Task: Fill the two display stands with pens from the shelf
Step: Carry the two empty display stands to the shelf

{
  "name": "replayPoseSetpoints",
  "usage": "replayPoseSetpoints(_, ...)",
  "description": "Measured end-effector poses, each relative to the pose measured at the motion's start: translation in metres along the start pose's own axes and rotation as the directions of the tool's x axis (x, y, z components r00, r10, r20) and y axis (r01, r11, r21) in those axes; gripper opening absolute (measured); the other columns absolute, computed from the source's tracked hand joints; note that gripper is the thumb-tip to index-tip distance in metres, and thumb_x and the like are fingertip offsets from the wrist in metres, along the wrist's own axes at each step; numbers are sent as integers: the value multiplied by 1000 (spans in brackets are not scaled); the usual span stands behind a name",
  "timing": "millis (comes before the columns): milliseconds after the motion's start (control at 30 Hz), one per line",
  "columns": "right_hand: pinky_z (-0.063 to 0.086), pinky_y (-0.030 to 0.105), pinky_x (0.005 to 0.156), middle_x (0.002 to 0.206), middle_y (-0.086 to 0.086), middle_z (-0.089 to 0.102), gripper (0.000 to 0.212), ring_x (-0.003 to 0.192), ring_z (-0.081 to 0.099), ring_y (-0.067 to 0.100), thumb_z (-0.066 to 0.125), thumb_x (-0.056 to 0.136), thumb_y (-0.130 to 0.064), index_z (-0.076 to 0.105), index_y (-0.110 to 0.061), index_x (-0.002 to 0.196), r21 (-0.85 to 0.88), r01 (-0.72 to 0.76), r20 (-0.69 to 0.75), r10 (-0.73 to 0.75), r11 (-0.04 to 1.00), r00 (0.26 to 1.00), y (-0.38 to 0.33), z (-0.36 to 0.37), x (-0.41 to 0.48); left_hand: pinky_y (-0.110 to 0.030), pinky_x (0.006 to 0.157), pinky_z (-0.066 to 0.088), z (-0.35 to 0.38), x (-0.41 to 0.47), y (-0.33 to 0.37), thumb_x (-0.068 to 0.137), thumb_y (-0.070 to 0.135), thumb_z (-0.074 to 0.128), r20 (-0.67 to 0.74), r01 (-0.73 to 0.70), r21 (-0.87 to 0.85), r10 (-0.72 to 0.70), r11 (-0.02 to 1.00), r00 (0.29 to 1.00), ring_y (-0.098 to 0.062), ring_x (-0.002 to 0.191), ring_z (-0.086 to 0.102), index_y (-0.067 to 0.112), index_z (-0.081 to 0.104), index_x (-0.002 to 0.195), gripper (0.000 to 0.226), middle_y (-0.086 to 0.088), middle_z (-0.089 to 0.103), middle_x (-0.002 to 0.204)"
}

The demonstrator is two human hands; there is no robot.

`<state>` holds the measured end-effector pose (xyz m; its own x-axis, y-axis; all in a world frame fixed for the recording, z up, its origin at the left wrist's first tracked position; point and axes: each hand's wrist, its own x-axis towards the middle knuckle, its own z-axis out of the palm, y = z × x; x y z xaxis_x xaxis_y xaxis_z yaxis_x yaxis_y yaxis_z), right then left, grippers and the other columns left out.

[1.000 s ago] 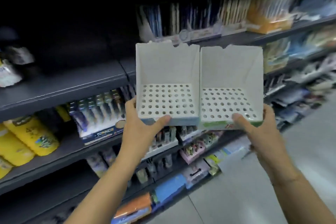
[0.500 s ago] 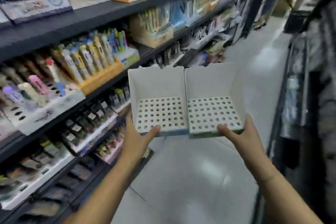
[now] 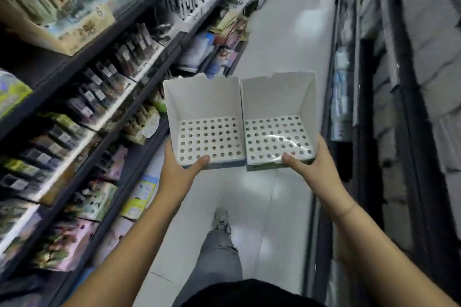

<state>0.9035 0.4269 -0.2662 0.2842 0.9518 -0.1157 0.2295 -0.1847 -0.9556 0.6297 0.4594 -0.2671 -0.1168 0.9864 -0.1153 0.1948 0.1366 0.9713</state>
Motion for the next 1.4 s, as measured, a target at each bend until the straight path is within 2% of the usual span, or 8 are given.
replayPoseSetpoints(133, 47, 22, 87, 125, -1, 56, 66, 111, 58, 11, 81, 74, -24, 45, -23, 129, -1, -47, -21, 47, 999, 999, 12, -7, 74, -29, 94, 47, 36, 73, 0, 75, 12, 80, 81, 19, -33, -17, 999, 997, -2, 109, 59, 25, 37, 137, 76, 11, 60, 124)
replayPoseSetpoints(367, 48, 37, 98, 125, -1, 56, 69, 111, 58, 13, 83, 71, -23, 44, -25, 129, 10, -76, -126, 76, 997, 989, 6, -26, 223, -34, 95, 48, 111, 223, 28, 75, 13, 81, 168, 71, -18, -67, 997, 984, 8, 99, 60, 32, 40, 130, 71, 20, 60, 115)
replayPoseSetpoints(567, 47, 8, 75, 115, -4, 61, 59, 100, 59, 0, 80, 75, -14, 47, -22, 123, 59, -83, -191, 93, 995, 977, -9, -59, 333, -27, 90, 49, 188, 340, 69, 76, 10, 80, 278, 69, 7, -68, 998, 958, -4, 106, 60, 31, 39, 126, 67, 13, 59, 117)
replayPoseSetpoints(733, 46, 11, 76, 120, 1, 58, 62, 105, 59, 11, 81, 75, -18, 46, -18, 125, 55, -111, -251, 121, 992, 960, 1, -96, 427, -26, 79, 51, 261, 425, 80, 74, 13, 82, 332, 57, 49, -70, 997, 941, -15, 107, 61, 23, 40, 132, 72, 2, 60, 122)
replayPoseSetpoints(900, 47, 16, 79, 119, 3, 60, 61, 106, 60, 13, 82, 73, -17, 45, -21, 121, 75, -104, -240, 119, 992, 963, 11, -151, 544, -16, 69, 51, 362, 510, 106, 78, 8, 77, 308, 36, 63, -54, 997, 950, 2, 91, 59, 21, 38, 132, 68, 11, 60, 110)
replayPoseSetpoints(1067, 46, 23, 88, 121, 1, 58, 64, 109, 59, 13, 83, 72, -19, 45, -23, 124, 35, -104, -204, 109, 994, 973, 6, -223, 667, -43, 88, 52, 456, 594, 135, 71, 24, 83, 309, 59, 71, -78, 996, 948, -14, 105, 62, 27, 39, 134, 77, 6, 62, 121)
replayPoseSetpoints(1167, 49, 29, 91, 120, -3, 58, 61, 107, 58, 7, 82, 73, -19, 45, -25, 122, 14, -104, -167, 105, 994, 980, -2, -257, 732, -42, 89, 51, 504, 639, 155, 66, 33, 82, 306, 68, 68, -86, 995, 948, -16, 111, 60, 32, 35, 136, 84, 7, 60, 126)
replayPoseSetpoints(1400, 48, 37, 99, 125, -1, 55, 67, 112, 57, 12, 82, 73, -23, 42, -24, 126, 17, -138, -147, 139, 990, 979, 4, -291, 871, -34, 88, 51, 590, 749, 179, 77, 14, 80, 271, 75, 38, -82, 996, 959, -8, 103, 61, 28, 39, 132, 71, 8, 62, 120)
